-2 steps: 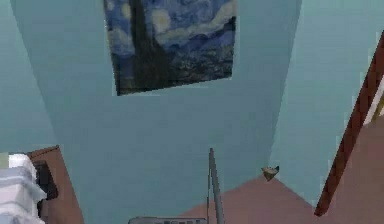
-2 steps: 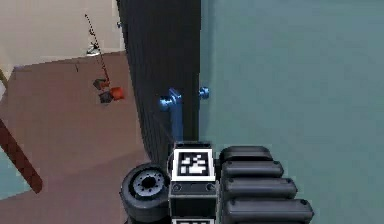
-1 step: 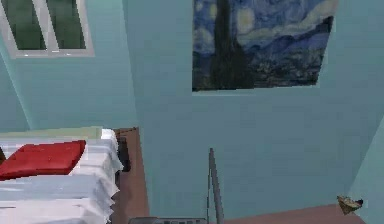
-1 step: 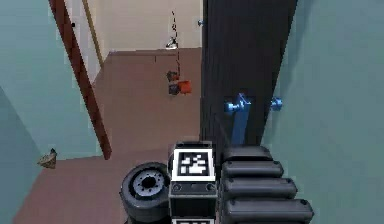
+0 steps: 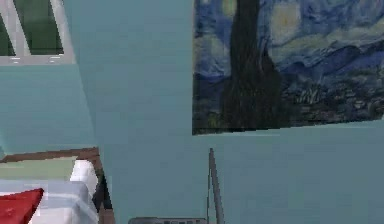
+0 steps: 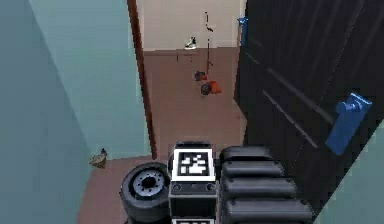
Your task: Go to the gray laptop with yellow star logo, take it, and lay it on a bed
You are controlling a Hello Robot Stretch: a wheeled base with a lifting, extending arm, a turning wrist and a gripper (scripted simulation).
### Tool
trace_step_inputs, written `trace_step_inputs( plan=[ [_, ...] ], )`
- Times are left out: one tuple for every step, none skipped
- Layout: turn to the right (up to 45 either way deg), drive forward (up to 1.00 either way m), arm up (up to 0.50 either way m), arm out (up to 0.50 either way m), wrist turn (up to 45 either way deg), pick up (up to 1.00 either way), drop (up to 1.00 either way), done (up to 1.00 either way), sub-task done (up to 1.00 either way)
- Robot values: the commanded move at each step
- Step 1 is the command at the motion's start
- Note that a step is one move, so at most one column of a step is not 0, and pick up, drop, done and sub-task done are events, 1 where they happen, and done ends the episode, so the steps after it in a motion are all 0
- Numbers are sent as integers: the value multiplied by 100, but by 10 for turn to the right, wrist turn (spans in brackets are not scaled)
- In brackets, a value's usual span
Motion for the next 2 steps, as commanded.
trace_step_inputs(
  plan=[
    [450, 0, 0, 0, 0, 0, 0, 0, 0],
    [450, 0, 0, 0, 0, 0, 0, 0, 0]
  ],
)
